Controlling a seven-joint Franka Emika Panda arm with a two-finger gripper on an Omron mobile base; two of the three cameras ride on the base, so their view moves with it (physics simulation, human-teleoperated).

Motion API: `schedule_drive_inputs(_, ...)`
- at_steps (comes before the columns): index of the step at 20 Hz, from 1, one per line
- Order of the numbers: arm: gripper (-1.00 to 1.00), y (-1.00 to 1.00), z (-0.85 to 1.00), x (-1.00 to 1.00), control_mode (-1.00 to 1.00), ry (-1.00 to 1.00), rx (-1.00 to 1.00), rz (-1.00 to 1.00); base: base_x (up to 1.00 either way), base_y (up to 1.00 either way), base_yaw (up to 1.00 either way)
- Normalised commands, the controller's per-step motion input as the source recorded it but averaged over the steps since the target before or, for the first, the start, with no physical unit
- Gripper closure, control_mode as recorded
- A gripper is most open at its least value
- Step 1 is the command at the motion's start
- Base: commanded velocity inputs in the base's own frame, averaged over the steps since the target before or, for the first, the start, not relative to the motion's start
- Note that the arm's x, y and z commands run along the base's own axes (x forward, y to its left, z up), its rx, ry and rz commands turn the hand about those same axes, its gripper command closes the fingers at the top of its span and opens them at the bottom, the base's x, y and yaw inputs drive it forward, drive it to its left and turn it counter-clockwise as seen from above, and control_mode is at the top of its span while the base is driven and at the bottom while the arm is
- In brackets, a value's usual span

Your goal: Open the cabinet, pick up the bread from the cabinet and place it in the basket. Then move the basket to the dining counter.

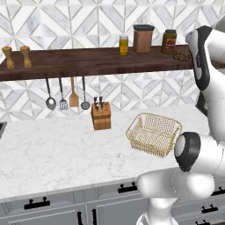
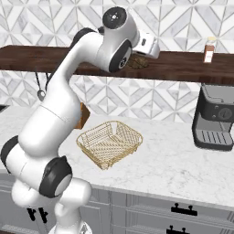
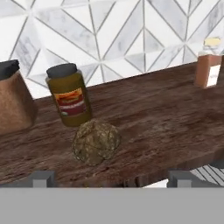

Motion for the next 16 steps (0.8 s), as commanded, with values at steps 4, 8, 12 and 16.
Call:
schedule_drive_inputs(4,-1.00,-0.10,0.03,0.83,-1.00,0.11,0.17,0.00,0.00,0.00,0.00)
schedule_drive_inputs(8,-1.00,0.00,-0.02,0.64,-1.00,0.00,0.13,0.00,0.00,0.00,0.00)
schedule_drive_inputs(12,-1.00,0.00,-0.24,0.53,-1.00,0.00,0.02,0.03,0.00,0.00,0.00)
schedule_drive_inputs(16,-1.00,0.01,-0.43,0.42,-1.00,0.00,0.00,0.03,0.00,0.00,0.00)
